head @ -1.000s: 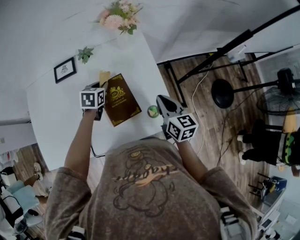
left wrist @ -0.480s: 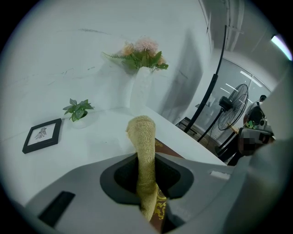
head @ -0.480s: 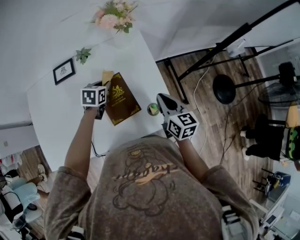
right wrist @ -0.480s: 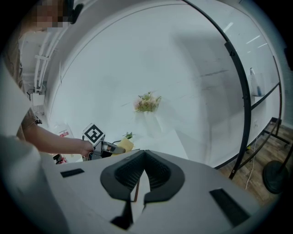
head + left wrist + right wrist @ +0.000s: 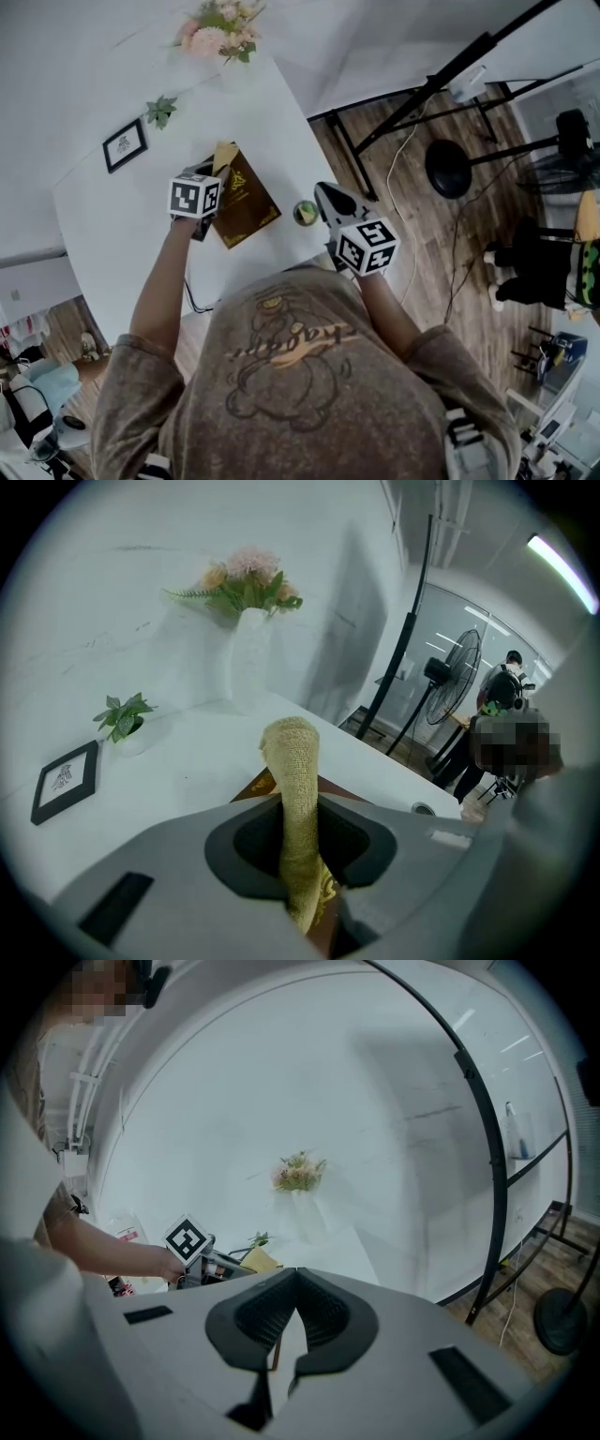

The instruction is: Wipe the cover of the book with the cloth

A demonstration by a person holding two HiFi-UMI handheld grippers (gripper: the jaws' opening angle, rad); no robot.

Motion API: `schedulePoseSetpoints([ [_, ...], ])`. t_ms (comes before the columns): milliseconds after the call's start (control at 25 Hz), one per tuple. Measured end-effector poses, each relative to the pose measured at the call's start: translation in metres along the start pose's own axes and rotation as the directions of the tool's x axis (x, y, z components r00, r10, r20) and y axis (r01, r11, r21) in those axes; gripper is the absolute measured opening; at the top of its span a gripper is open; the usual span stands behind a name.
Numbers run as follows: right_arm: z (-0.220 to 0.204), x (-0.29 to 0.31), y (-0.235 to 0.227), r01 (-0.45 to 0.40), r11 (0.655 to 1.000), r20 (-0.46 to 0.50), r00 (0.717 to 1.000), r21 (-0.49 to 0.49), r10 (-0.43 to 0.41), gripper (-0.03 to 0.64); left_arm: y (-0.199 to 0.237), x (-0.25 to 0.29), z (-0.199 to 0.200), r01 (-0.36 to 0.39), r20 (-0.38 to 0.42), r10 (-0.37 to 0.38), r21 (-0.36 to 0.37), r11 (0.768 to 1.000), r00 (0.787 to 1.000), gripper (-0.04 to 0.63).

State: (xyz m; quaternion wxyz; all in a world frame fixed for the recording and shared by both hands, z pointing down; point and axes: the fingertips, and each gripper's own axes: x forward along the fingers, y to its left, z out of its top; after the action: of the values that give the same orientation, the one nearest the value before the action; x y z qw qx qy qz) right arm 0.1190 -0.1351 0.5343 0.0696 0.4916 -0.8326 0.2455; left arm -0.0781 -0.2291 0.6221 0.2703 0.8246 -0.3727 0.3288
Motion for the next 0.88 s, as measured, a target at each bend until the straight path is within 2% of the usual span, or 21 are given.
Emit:
schedulePoseSetpoints([
  [480,0.004,-0.006,-0.001,0.005,1.000,0.007,1.000,-0.010,-0.005,0.005,-0.032,-0.002,-0.012,0.072,-0.015,-0.071,0.034,0.997,0.997,0.061],
  [880,0.006,-0.004,0.007,-0.041,0.999,-0.020,0.999,-0.033,0.041,0.005,-0.059,-0.005,-0.019,0.093,-0.012,-0.093,-0.005,0.996,0.996,0.061],
])
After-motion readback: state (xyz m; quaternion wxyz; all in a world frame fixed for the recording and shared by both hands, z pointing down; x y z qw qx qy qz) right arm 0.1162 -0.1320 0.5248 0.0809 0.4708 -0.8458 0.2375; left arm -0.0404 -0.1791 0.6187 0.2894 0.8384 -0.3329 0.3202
